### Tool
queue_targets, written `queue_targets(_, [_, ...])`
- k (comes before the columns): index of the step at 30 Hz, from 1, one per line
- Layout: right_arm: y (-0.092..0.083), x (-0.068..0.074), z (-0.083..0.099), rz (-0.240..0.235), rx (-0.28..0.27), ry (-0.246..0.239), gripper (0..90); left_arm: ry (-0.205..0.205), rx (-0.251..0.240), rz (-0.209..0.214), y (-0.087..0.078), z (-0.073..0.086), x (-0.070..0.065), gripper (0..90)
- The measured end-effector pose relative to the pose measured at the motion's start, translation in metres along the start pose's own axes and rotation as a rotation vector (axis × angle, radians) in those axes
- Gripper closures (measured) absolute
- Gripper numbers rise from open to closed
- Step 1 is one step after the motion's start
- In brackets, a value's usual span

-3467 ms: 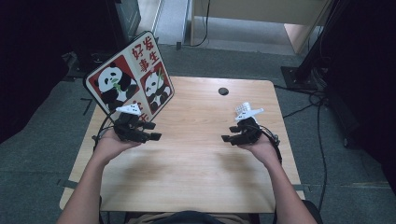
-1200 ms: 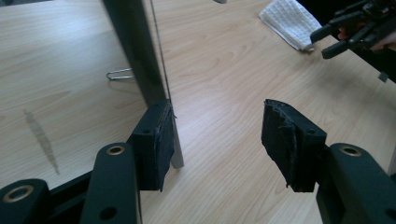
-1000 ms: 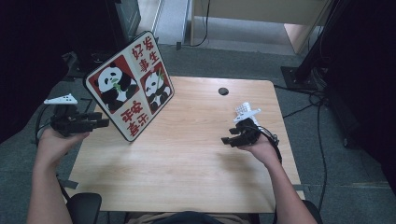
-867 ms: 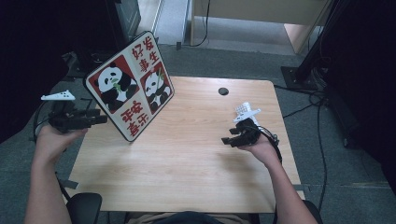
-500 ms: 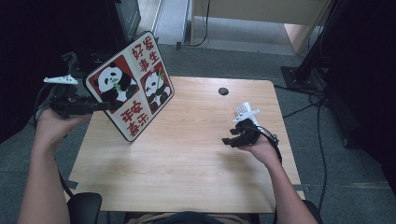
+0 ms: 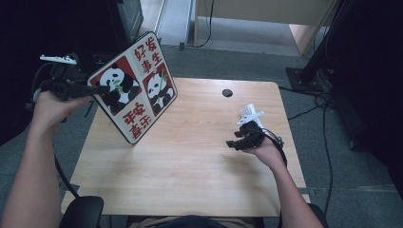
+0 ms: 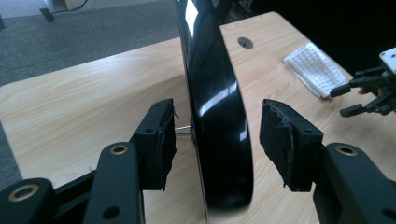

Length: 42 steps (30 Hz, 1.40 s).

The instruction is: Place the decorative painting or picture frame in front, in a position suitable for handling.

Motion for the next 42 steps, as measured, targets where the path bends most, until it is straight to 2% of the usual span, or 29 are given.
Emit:
queue_targets(1, [0.000,0.000,0.000,0.000,0.000,0.004,40.9,0.012,0.019,-0.009,0.000,-0.006,-0.001,45.6])
queue_targets(2, [0.000,0.000,0.000,0.000,0.000,0.004,40.9,0.012,0.019,-0.009,0.000,-0.006,-0.001,45.7])
queue_targets(8, [0.000,-0.002,0.000,0.007,-0.005,0.001,41.0,0.021,0.030,-0.006,0.004,-0.030,-0.001,45.4])
queue_targets(9, [-0.001,-0.001,-0.001,0.004,-0.006,0.006,40.9,0.035,0.051,-0.023,0.008,-0.037,0.003,44.7])
queue_targets(12, [-0.001,0.001,-0.001,0.003,-0.007,0.001,40.9,0.036,0.060,-0.015,0.011,-0.043,0.004,45.6])
queue_targets(13, [0.000,0.001,-0.001,0.003,-0.002,-0.003,40.9,0.040,0.079,-0.019,0.014,-0.049,0.005,45.7])
queue_targets(15, [0.000,0.001,0.000,0.005,0.002,-0.007,41.0,0.044,0.085,-0.026,0.015,-0.055,0.007,46.3])
queue_targets(20, [-0.001,0.000,-0.001,0.005,-0.005,-0.001,40.9,0.032,0.083,-0.025,0.017,-0.065,0.011,46.0])
queue_targets(26, [-0.001,-0.002,0.000,0.006,-0.005,0.004,40.9,0.021,0.111,-0.010,0.022,-0.072,0.016,48.4])
queue_targets(32, [-0.002,0.000,-0.001,-0.008,-0.009,-0.003,41.0,0.003,0.141,-0.015,0.032,-0.076,0.020,50.0])
queue_targets(36, [-0.005,0.003,-0.004,-0.012,-0.034,-0.019,41.1,-0.006,0.153,-0.011,0.034,-0.080,0.022,53.8])
queue_targets(37, [-0.005,0.003,-0.004,-0.012,-0.034,-0.024,41.1,-0.018,0.166,-0.005,0.036,-0.081,0.023,55.9])
queue_targets(42, [-0.005,0.002,-0.003,-0.010,-0.028,-0.024,41.2,-0.015,0.208,0.003,0.041,-0.082,0.021,63.5])
Point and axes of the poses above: each handheld gripper's, and its own axes: y roughly forward along the jaws, z roughly out of its underside, x roughly to its left, the point moved 8 cm from there along y, roughly forward along the jaws, and after that the axes turned 12 degrees about z, right-handed, at the moved point
